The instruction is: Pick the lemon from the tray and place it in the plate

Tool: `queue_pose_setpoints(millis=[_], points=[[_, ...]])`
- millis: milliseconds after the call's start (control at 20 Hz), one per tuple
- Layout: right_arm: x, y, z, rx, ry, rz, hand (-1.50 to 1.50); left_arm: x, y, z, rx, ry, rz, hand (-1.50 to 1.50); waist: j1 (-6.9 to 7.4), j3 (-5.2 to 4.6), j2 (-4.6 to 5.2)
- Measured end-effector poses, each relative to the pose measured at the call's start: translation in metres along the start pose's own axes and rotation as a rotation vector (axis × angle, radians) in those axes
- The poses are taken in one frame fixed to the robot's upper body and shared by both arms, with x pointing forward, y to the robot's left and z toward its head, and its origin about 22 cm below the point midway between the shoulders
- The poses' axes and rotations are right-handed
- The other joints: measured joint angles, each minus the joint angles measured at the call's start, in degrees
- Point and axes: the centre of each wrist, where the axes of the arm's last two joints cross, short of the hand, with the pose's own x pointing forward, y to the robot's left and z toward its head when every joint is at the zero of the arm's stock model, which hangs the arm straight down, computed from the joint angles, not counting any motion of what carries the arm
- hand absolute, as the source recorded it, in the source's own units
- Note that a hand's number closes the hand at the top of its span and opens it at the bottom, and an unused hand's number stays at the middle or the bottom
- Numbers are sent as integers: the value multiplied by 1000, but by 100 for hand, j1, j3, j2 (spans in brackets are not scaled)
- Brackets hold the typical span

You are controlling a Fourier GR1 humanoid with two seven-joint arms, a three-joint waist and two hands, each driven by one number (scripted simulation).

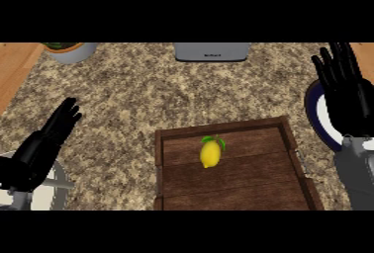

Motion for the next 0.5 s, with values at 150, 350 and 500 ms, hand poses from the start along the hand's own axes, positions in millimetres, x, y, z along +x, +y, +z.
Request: queue_pose_setpoints(millis=[150, 350, 500], points=[[10, 7, -1, -33, -28, 86, 150, -2, -14, -6, 9, 28, 21, 0, -56, -13, 74], [28, -10, -4, -97, -40, 377, 150, -35, -22, 5, 82, 201, 70, 0, -132, -114, 155], [21, -32, 6, -283, -16, 595, -150, -48, -30, 11, 105, 275, 113, 0, -238, -114, 155]])
